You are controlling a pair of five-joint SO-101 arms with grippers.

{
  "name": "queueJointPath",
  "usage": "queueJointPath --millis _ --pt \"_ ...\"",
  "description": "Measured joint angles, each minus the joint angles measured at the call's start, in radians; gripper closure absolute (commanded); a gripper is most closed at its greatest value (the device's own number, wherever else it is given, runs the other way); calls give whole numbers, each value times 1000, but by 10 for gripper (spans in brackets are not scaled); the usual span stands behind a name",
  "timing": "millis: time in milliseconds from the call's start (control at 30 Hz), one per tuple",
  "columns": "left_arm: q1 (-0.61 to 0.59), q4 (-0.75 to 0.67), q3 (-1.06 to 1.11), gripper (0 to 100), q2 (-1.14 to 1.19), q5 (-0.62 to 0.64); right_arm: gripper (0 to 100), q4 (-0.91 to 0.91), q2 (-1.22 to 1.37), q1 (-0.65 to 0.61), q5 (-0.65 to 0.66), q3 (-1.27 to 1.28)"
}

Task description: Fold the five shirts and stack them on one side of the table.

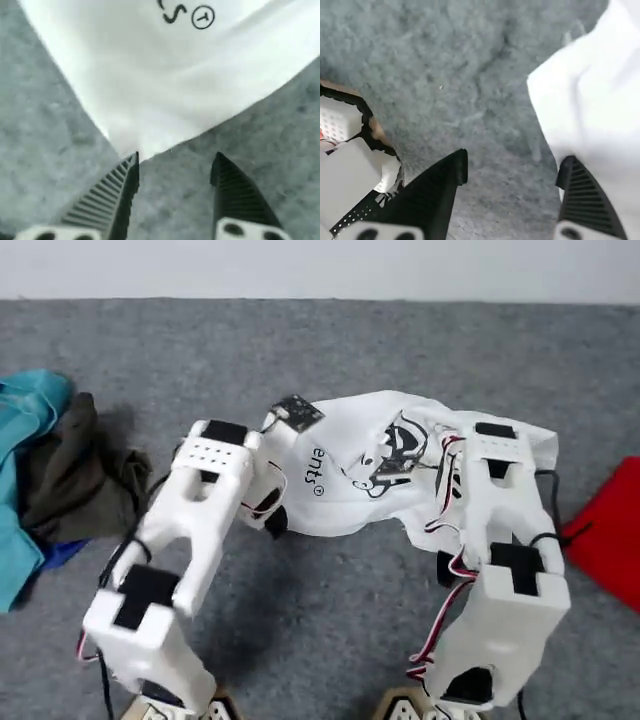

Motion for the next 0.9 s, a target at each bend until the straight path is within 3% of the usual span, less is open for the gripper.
queueJointPath --millis 200,367,433,567,900 --pt "26 -3 -14 787 141 -46 699 3 51 2 0 -51" --pt "28 -11 -72 884 204 -51 710 5 106 3 -5 -107" --pt "31 -9 -109 933 233 -51 768 5 123 5 -5 -121" --pt "51 -8 -190 987 293 -54 980 -12 152 8 -6 -157" --pt "64 83 -322 987 336 -52 989 41 207 28 -6 -244"
